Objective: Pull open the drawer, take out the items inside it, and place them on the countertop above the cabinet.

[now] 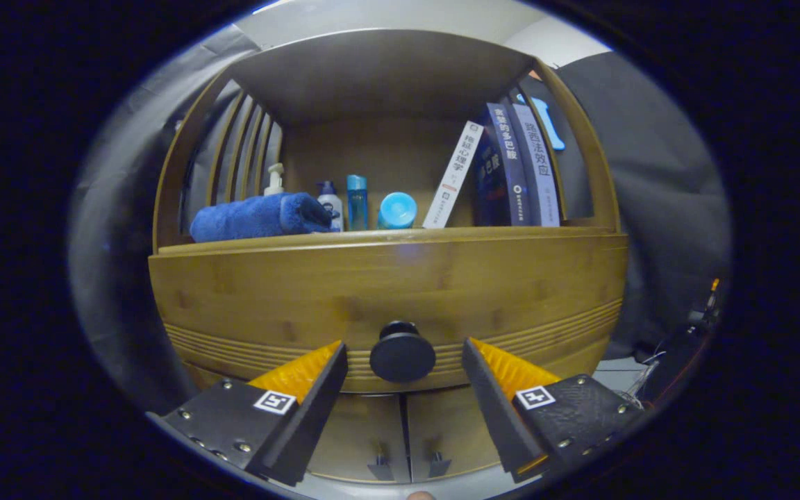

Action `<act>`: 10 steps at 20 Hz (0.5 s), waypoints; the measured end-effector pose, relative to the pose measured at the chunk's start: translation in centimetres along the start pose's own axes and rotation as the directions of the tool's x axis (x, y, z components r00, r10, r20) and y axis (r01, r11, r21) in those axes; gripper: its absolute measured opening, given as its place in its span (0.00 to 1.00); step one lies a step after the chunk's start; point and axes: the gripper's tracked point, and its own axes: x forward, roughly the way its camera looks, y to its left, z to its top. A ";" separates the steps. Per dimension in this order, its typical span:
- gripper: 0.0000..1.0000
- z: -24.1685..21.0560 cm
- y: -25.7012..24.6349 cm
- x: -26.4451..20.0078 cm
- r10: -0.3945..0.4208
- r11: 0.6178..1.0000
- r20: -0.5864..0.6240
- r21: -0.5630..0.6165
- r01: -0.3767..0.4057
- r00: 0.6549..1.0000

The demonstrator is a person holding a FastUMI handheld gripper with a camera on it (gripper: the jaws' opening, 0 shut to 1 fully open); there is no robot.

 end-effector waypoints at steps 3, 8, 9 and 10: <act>0.99 1.1 -0.1 -2.4 -0.001 0.998 -0.004 -0.063 0.001 1.000; 0.99 7.1 -0.2 -7.3 0.014 0.997 0.052 -0.081 -0.010 0.999; 0.98 8.3 -0.6 -8.5 0.008 0.997 0.061 -0.074 -0.003 0.998; 0.98 9.7 -0.5 -9.6 0.020 0.998 0.075 -0.063 -0.015 0.997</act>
